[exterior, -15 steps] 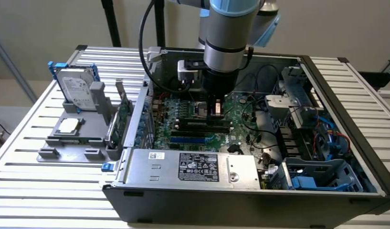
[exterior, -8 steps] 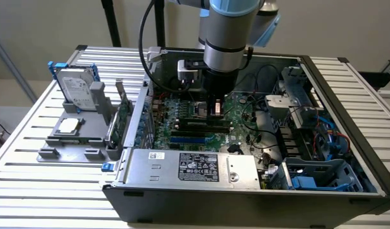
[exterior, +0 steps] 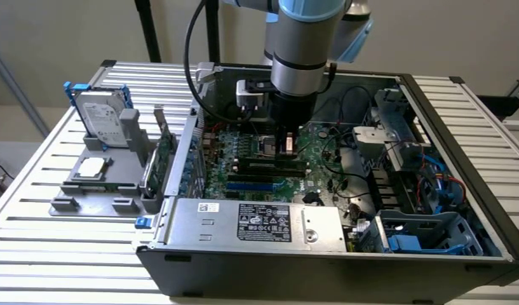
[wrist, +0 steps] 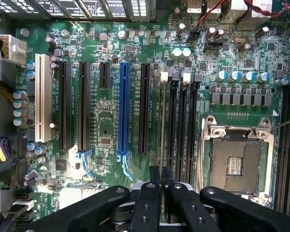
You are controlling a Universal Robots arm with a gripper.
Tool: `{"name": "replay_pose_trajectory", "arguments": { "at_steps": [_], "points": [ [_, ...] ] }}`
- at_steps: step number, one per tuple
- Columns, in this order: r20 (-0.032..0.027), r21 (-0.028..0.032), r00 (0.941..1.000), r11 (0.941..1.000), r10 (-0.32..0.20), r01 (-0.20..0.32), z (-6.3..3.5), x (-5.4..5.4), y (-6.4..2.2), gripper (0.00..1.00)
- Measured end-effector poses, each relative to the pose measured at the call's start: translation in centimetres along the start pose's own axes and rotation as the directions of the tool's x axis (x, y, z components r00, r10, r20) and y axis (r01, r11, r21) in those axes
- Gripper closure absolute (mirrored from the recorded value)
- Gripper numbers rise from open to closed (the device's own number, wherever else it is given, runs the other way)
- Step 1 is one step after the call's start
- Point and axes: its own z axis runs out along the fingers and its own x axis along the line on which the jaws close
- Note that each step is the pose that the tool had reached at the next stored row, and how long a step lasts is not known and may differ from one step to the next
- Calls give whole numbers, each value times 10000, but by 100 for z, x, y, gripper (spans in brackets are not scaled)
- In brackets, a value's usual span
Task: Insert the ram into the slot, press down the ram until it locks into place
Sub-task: 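Insert the ram into the slot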
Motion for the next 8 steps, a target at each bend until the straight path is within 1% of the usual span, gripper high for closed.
{"name": "replay_pose_trajectory", "arguments": {
  "at_steps": [8],
  "points": [
    [-26,-2,10000,10000,88,-88,10,-20,0,87]
  ]
}}
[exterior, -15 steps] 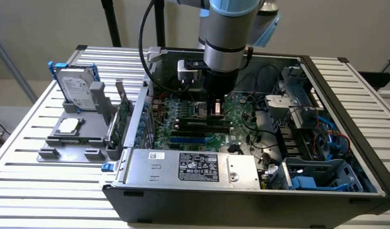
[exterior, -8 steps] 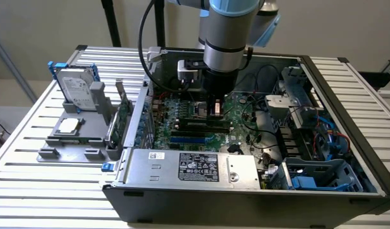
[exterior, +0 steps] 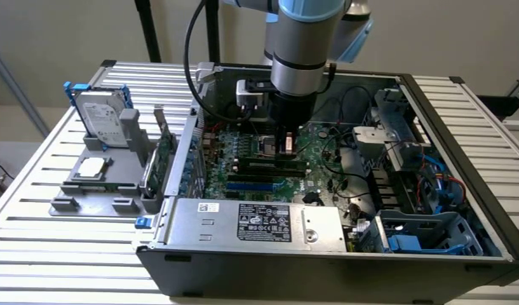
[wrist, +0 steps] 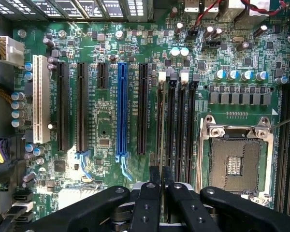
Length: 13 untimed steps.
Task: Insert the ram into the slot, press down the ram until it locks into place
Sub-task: 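Insert the ram into the slot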
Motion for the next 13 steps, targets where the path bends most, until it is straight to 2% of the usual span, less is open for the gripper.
{"name": "replay_pose_trajectory", "arguments": {
  "at_steps": [13],
  "points": [
    [-44,4,10000,10000,11,-11,25,-18,2,87]
  ]
}}
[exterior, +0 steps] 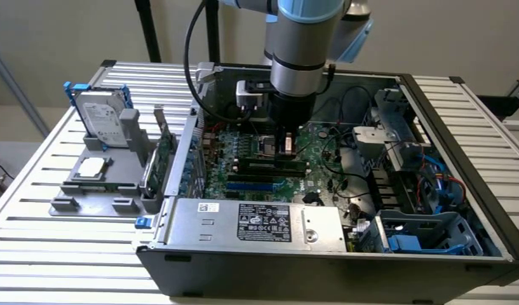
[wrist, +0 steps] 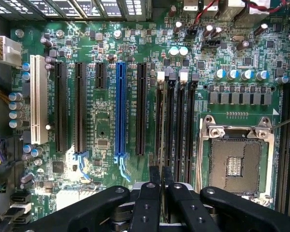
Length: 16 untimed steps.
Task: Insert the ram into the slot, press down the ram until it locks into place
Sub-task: 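Insert the ram into the slot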
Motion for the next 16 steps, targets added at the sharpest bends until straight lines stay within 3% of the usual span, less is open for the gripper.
{"name": "replay_pose_trajectory", "arguments": {
  "at_steps": [16],
  "points": [
    [-38,6,10000,10000,-5,5,24,-18,0,87]
  ]
}}
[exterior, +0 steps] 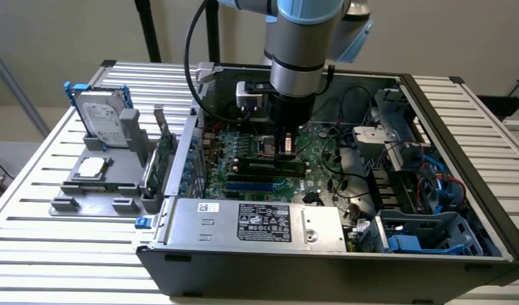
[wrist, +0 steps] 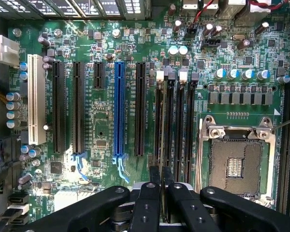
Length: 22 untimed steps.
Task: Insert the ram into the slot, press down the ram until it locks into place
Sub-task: 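Insert the ram into the slot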
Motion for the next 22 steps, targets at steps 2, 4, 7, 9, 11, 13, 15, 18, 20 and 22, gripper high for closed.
{"name": "replay_pose_trajectory", "arguments": {
  "at_steps": [2,4,7,9,11,13,15,18,20,22],
  "points": [
    [0,1,10000,10000,-5,5,-2,0,0,87],
    [-2,0,10000,10000,-9,9,-9,0,-1,87],
    [1,1,10000,10000,-18,18,-15,0,-3,87],
    [0,2,10000,10000,-29,29,-16,0,-4,87],
    [-15,0,10000,10000,-43,43,-17,1,-4,87],
    [-29,1,10000,10000,-61,61,-17,1,-4,87],
    [-41,2,10000,10000,-77,77,-17,1,-3,87],
    [-50,3,9999,10000,-96,96,-17,1,-4,87],
    [-54,3,9999,9999,-109,109,-17,1,-4,87],
    [-58,3,9999,9999,-121,121,-17,1,-4,87]
  ]
}}
